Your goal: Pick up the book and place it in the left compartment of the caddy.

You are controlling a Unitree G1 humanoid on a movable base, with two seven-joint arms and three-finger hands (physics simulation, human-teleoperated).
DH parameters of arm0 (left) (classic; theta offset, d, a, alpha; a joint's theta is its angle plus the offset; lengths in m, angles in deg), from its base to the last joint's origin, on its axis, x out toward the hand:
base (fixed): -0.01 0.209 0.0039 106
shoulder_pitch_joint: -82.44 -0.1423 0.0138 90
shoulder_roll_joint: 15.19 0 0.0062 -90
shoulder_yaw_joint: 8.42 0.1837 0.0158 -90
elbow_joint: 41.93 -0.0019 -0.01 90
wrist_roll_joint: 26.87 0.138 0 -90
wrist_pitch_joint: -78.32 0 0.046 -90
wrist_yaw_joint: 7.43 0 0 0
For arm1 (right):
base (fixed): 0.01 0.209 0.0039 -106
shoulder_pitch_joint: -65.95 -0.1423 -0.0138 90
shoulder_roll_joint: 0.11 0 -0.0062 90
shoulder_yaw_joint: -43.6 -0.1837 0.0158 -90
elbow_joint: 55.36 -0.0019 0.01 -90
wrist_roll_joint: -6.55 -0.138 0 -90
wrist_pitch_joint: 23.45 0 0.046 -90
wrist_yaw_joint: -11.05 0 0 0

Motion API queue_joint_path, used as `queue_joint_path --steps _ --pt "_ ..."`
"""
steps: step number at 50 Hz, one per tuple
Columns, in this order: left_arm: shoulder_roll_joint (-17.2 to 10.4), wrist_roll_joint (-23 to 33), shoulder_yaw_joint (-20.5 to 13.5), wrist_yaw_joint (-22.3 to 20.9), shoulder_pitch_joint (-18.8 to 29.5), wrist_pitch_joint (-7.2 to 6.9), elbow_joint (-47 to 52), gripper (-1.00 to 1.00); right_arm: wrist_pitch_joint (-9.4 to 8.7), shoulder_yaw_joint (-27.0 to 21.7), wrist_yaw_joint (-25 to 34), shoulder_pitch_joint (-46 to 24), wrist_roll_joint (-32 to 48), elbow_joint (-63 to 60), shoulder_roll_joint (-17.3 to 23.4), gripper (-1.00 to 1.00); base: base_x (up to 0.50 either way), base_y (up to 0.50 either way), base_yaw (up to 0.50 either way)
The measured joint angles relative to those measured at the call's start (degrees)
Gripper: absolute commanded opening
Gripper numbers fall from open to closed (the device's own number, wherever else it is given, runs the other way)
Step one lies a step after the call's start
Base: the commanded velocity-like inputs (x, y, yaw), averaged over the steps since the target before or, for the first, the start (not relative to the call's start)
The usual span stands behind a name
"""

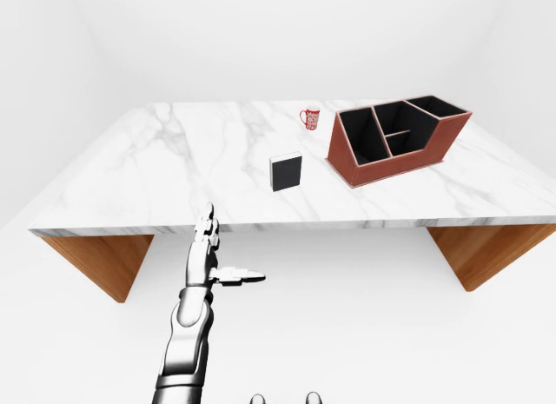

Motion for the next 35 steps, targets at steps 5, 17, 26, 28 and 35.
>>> queue_joint_path --steps 5,17,26,28,35 --pt "0.0 0.06 0.03 0.03 0.11 0.09 -0.16 1.0 0.0 0.15 0.25 -0.02 0.05 0.06 -0.07 1.0 0.0 0.0 0.0" --pt "0.02 0.23 0.17 -0.05 0.18 0.42 -0.47 1.0 0.0 0.22 0.73 0.08 0.02 0.03 -0.25 1.0 0.0 0.0 0.0" --pt "0.03 0.38 0.25 -0.17 0.24 0.81 -0.91 1.0 0.0 0.07 0.94 0.22 -0.16 -0.24 -0.41 1.0 0.0 0.0 0.0" --pt "0.02 0.42 0.27 -0.2 0.26 0.87 -0.98 1.0 0.0 0.05 0.96 0.2 -0.16 -0.26 -0.42 1.0 0.0 0.0 0.0" --pt "0.05 0.63 0.4 -0.23 0.11 0.68 -0.59 1.0 0.0 -0.01 1.13 0.28 -0.22 -0.61 -0.56 1.0 0.0 0.0 0.0"
